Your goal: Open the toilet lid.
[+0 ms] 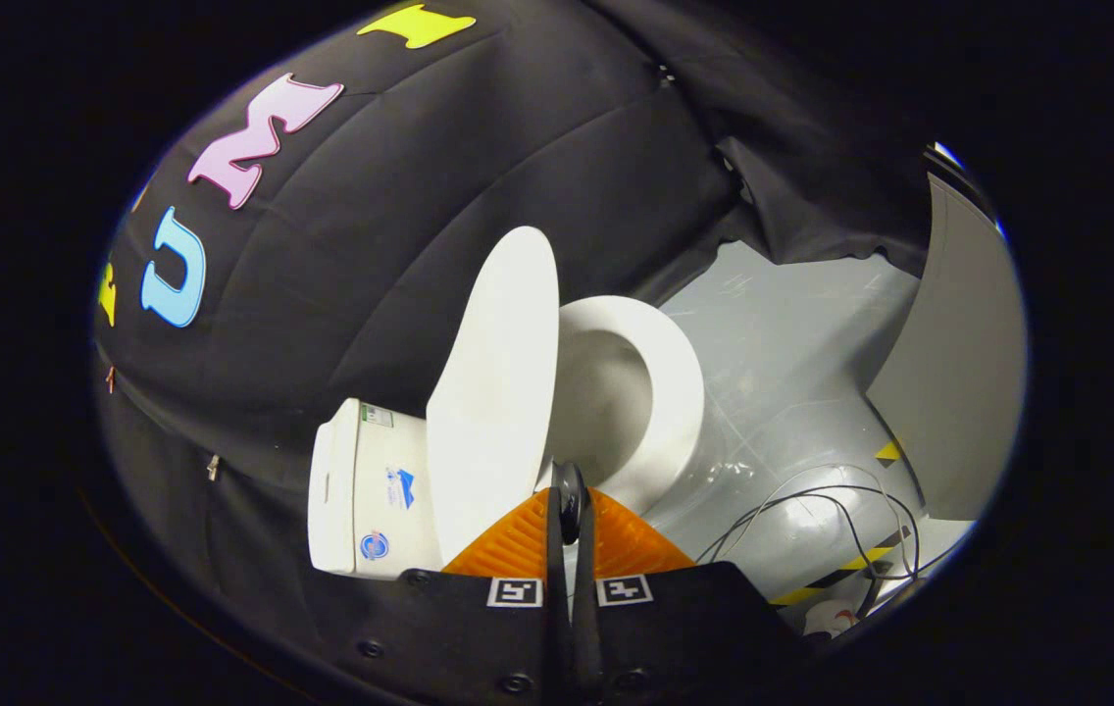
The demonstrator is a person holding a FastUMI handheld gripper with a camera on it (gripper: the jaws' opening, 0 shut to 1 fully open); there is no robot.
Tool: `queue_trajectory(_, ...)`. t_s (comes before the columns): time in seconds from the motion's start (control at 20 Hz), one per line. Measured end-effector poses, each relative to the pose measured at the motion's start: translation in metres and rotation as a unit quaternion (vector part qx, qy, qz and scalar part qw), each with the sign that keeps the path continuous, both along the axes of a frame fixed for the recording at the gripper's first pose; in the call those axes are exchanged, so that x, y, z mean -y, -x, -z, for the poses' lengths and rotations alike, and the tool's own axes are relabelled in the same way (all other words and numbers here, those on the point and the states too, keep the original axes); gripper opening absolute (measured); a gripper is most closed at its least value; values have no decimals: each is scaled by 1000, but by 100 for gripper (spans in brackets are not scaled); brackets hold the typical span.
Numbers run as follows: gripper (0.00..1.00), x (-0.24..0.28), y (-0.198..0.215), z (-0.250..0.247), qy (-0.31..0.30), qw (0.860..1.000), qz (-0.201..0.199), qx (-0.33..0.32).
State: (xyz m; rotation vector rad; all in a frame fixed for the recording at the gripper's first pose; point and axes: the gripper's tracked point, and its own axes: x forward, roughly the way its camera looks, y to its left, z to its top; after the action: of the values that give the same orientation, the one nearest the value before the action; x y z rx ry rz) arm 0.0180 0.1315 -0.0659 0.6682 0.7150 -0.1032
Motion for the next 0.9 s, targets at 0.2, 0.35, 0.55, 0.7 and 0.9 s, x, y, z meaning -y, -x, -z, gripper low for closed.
queue_trajectory(0.2, 6, -21, -1, -22, 37, 999, -19, 3)
queue_trajectory(0.35, 6, -43, -1, -45, 42, 998, -34, 8)
queue_trajectory(0.55, 6, -67, -5, -64, 75, 997, -29, 15)
queue_trajectory(0.7, 6, -87, -4, -77, 92, 995, -36, 16)
queue_trajectory(0.9, 6, -116, -4, -95, 130, 990, -48, 22)
